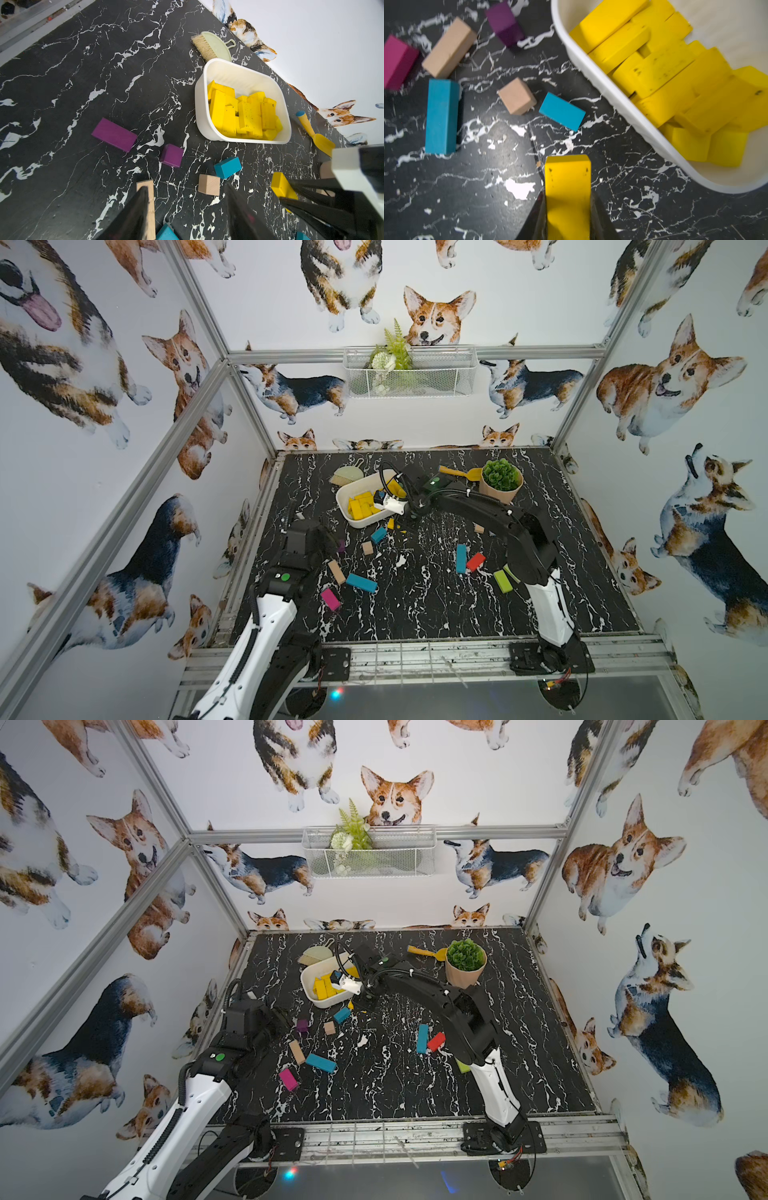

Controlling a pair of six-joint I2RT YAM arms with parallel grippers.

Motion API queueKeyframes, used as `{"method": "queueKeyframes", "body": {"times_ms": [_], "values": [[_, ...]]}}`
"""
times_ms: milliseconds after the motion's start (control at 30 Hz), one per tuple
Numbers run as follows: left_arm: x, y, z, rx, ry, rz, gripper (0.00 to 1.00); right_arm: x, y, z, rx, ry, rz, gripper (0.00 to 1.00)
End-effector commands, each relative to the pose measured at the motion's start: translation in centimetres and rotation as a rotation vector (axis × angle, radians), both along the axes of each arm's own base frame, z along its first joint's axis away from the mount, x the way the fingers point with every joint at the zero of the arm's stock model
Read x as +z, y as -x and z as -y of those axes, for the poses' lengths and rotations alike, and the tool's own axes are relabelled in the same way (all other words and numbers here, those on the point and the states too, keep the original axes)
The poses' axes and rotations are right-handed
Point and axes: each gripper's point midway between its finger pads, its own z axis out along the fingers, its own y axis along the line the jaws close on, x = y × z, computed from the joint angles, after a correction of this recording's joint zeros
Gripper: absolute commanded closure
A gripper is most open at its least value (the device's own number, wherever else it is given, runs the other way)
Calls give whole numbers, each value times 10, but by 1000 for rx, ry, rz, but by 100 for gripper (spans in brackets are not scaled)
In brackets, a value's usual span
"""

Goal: Pick out the yellow building blocks
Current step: Place the building block in the storage box.

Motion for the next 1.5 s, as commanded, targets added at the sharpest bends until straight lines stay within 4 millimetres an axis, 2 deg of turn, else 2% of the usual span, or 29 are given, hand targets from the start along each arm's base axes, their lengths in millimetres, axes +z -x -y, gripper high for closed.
{"method": "queueKeyframes", "body": {"times_ms": [0,100,267,367,533,600,700,767,833,1000,1067,1133,1200,1267,1333,1467], "values": [[6,-1,-2,28,23,29,38,15,-24,-48,-202,-194,-3,93],[9,3,-6,39,16,37,38,14,-43,-69,-304,-238,-10,93],[9,9,-6,47,41,47,39,11,-66,-91,-418,-311,-44,93],[7,11,-5,48,50,47,39,4,-73,-99,-464,-326,-73,93],[7,11,-6,50,49,51,39,-18,-77,-109,-505,-330,-127,92],[8,11,-6,49,47,53,39,-23,-77,-109,-508,-324,-138,87],[7,9,-5,49,46,53,39,-24,-78,-107,-516,-311,-132,70],[5,8,-5,48,46,49,39,-17,-80,-106,-519,-313,-114,58],[3,5,-5,51,39,46,39,0,-80,-105,-507,-334,-102,52],[3,-10,-12,67,-32,55,38,66,-71,-100,-449,-408,-49,38],[4,-17,-20,94,-81,63,38,98,-63,-89,-428,-437,-12,38],[8,-26,-27,114,-137,82,37,115,-51,-72,-416,-445,20,38],[11,-36,-32,116,-204,103,36,128,-36,-47,-418,-458,67,38],[15,-44,-40,124,-282,107,35,137,-16,-11,-438,-468,120,38],[19,-46,-50,156,-347,94,35,137,-1,29,-498,-464,180,38],[16,-51,-62,193,-428,107,35,115,17,128,-712,-414,255,38]]}}
